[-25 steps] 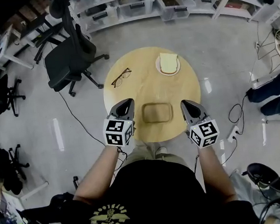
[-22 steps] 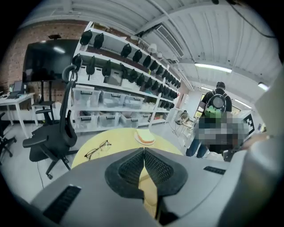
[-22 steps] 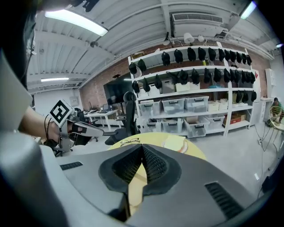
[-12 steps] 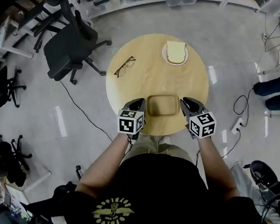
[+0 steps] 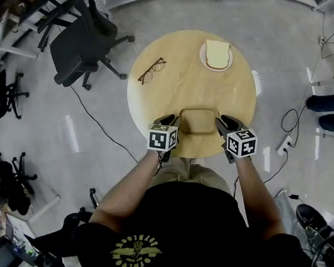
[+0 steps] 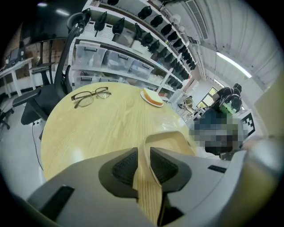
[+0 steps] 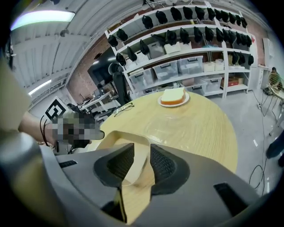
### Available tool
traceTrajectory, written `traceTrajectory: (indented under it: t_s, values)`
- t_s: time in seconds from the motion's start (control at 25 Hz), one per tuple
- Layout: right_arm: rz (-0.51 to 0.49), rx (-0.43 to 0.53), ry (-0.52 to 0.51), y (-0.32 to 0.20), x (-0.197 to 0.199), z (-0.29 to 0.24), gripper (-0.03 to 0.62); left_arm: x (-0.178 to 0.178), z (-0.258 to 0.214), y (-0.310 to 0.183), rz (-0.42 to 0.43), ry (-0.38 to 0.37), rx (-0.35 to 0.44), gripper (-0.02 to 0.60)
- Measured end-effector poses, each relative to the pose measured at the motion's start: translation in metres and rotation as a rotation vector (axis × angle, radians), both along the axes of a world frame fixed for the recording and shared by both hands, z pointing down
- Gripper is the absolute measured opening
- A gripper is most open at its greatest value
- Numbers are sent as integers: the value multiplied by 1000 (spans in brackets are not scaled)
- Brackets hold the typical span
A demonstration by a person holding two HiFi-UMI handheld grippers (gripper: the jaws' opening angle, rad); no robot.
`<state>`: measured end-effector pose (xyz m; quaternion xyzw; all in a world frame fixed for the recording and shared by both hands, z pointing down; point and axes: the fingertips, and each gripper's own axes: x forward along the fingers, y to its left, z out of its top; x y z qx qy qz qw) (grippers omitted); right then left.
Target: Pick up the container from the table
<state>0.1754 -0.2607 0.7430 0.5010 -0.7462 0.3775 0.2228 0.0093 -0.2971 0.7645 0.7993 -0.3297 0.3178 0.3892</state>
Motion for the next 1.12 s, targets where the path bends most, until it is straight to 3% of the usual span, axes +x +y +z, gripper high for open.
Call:
traceTrajectory:
  t_s: [0.44, 0.64, 0.8, 1.12]
  values:
    - [16, -118, -13, 13, -2, 40, 137, 14, 29, 13, 72, -13, -88, 109]
    - [7, -194, -24, 20, -11, 55, 104, 14, 34, 18, 41, -15, -129, 84]
    - [-8, -205, -2, 22, -14, 51, 77, 14, 27, 16, 51, -62, -93, 69]
    - [-27, -134, 9, 21, -8, 21, 73, 19, -6, 15, 60, -62, -2, 66]
